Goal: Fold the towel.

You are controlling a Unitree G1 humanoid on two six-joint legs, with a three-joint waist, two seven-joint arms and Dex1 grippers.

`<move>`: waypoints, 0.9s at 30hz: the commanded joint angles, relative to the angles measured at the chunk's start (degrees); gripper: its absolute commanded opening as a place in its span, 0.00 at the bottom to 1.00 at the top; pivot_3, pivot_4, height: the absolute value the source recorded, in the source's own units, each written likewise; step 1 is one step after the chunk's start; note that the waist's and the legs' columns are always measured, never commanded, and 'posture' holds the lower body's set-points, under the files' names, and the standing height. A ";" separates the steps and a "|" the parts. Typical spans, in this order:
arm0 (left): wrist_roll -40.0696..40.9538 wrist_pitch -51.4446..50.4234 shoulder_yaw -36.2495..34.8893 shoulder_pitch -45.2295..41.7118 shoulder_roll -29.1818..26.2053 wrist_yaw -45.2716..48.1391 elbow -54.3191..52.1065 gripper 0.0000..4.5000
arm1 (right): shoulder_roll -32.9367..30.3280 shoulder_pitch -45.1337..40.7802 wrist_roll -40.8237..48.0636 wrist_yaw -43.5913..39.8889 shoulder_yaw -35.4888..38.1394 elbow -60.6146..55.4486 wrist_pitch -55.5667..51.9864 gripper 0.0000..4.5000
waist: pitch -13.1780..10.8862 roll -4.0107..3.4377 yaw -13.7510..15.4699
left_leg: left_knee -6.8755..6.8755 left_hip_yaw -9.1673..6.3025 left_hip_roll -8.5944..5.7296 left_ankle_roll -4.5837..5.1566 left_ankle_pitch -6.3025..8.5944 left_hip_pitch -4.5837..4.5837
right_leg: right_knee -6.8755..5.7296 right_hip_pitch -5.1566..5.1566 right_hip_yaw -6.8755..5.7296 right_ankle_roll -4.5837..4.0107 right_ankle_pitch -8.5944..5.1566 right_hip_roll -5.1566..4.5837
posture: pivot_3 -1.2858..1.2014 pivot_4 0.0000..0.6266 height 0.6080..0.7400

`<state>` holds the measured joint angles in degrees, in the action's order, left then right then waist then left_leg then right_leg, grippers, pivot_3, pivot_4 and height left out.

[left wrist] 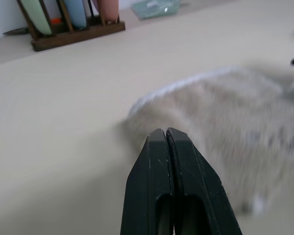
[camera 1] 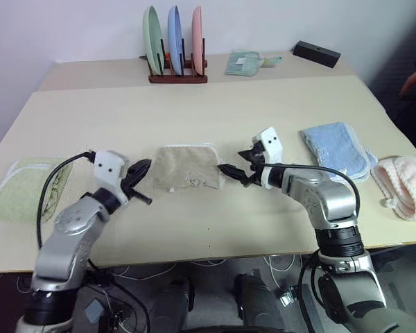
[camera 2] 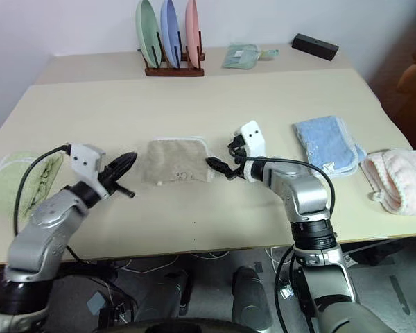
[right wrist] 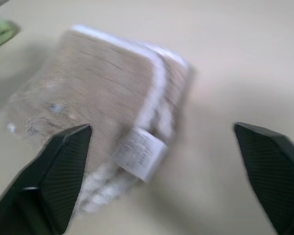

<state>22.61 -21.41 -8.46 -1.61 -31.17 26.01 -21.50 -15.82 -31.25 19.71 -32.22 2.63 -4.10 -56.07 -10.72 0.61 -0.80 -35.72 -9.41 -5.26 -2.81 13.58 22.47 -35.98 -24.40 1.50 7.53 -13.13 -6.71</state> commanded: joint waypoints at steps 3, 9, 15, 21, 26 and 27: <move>1.71 1.97 -2.76 3.60 -2.97 6.09 -4.95 0.00 | 4.93 -5.00 4.27 4.51 3.89 4.41 -5.70 0.99 | -0.01 -0.01 -0.10 | 0.00 0.01 0.00 0.00 0.00 0.01 | 0.03 0.01 0.00 0.00 0.01 -0.01 | 0.52 0.24 0.99; 3.50 0.63 -2.91 6.19 -4.39 9.43 -7.86 0.00 | 9.18 -7.63 4.25 4.91 0.31 10.12 -5.74 0.99 | -0.02 -0.03 -0.20 | 0.07 0.00 0.01 0.00 0.00 0.00 | 0.04 -0.02 -0.01 0.00 0.01 0.00 | 0.52 0.24 0.99; 4.83 -0.37 -2.77 6.82 -2.56 8.02 -11.41 0.00 | 12.72 -8.03 4.97 5.23 -0.58 11.80 -5.34 0.70 | -0.02 -0.04 -0.37 | 0.09 -0.01 0.01 0.00 0.00 -0.01 | 0.01 -0.04 -0.01 -0.01 0.01 0.02 | 0.52 0.24 0.99; 5.04 -0.89 -2.67 7.55 -1.73 7.36 -12.91 0.00 | 13.97 -8.10 7.27 6.48 2.11 10.63 -6.53 0.02 | -0.02 -0.04 -0.32 | 0.09 -0.01 0.00 0.00 0.00 -0.01 | 0.01 -0.05 0.00 -0.01 0.01 0.02 | 0.52 0.24 0.99; 4.61 -1.12 -1.16 5.95 -0.99 6.74 -12.78 0.00 | 13.30 -9.70 13.45 8.84 11.49 5.47 -5.81 0.01 | -0.05 -0.09 -0.11 | 0.08 -0.01 0.00 0.00 0.00 -0.01 | 0.01 -0.05 -0.01 -0.01 0.01 0.02 | 0.52 0.24 0.99; 4.58 -1.16 -0.83 5.26 -0.67 6.66 -12.45 0.00 | 12.31 -10.31 14.87 10.08 14.52 4.00 -5.63 0.01 | -0.06 -0.09 0.05 | 0.08 -0.02 0.00 0.00 0.00 0.01 | 0.01 -0.05 -0.01 -0.01 0.01 0.02 | 0.52 0.24 0.99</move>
<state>26.84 -23.17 -9.56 4.74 -32.00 33.02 -32.46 -2.35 -38.92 31.10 -23.42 11.86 5.32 -63.14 -10.78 0.52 -0.74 -35.66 -9.44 -5.26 -2.82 13.57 22.50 -35.97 -24.45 1.49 7.52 -13.12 -6.68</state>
